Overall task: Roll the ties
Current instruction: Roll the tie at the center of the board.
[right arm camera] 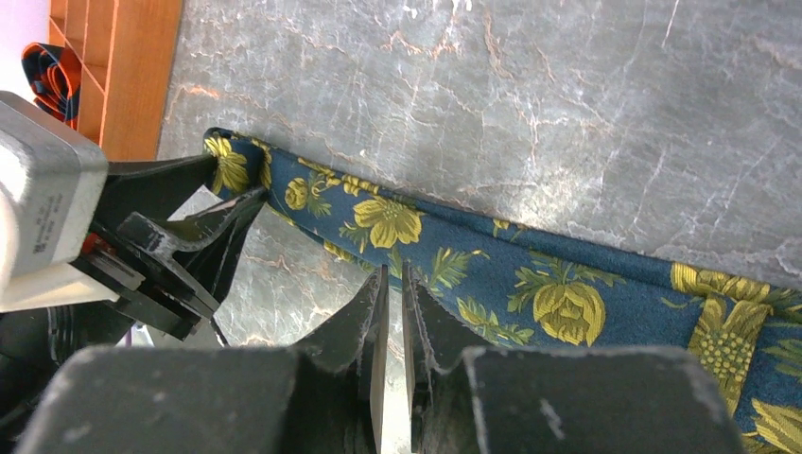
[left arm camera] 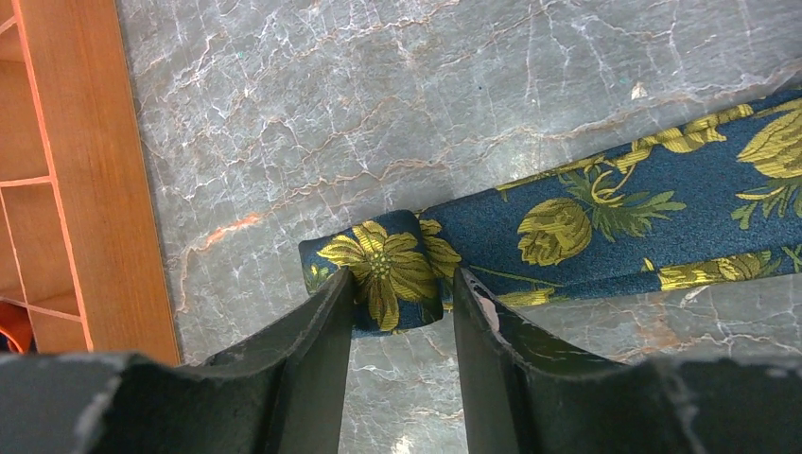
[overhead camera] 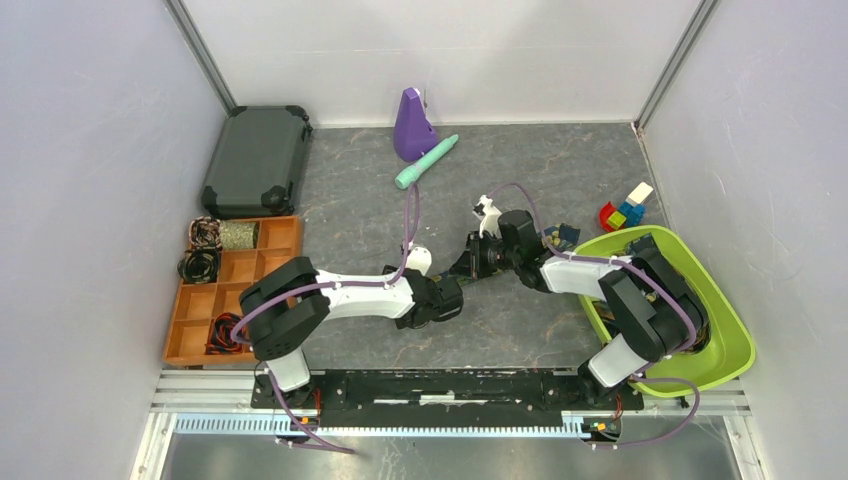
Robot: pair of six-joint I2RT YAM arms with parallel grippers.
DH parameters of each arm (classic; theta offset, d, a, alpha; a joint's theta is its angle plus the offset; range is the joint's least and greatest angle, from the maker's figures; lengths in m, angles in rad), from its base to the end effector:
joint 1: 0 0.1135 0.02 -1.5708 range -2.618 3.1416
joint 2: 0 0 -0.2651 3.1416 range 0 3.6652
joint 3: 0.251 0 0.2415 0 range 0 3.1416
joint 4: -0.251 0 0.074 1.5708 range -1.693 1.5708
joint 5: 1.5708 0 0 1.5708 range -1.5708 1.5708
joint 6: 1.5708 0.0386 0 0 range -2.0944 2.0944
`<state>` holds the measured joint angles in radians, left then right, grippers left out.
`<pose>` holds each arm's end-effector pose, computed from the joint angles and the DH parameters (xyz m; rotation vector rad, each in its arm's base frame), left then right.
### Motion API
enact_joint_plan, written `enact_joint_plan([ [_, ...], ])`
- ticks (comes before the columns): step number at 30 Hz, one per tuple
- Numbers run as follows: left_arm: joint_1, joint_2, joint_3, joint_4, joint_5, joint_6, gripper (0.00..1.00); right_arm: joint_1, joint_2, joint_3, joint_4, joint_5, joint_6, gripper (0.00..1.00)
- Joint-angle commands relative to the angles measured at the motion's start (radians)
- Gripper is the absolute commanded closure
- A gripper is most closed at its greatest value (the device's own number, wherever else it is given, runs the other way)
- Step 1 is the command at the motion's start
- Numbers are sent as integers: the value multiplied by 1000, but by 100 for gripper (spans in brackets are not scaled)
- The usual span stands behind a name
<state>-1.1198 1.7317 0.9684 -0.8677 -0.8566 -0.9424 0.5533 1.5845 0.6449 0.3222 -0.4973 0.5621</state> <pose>0.1426 -0.2276 0.1577 0.2418 2.3521 0.6158 0.2439 0.1723 0.1626 -0.2953 2.3321 1.1391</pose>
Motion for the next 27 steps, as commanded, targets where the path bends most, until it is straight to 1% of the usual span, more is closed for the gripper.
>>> enact_joint_plan([
  [1,-9,-60,22,10,4,37,50,-3,-29,56,15,-17,2,84],
  [8,-8,-109,27,4,35,53,47,21,-13,105,-1,-27,9,83],
  [16,-8,-186,9,1,64,78,43,74,17,201,-47,-15,7,81],
  [22,-8,-270,-22,9,86,96,46,129,63,290,-76,-4,11,78],
  [27,-8,-414,-58,-23,114,49,50,186,120,393,-117,3,10,75],
])
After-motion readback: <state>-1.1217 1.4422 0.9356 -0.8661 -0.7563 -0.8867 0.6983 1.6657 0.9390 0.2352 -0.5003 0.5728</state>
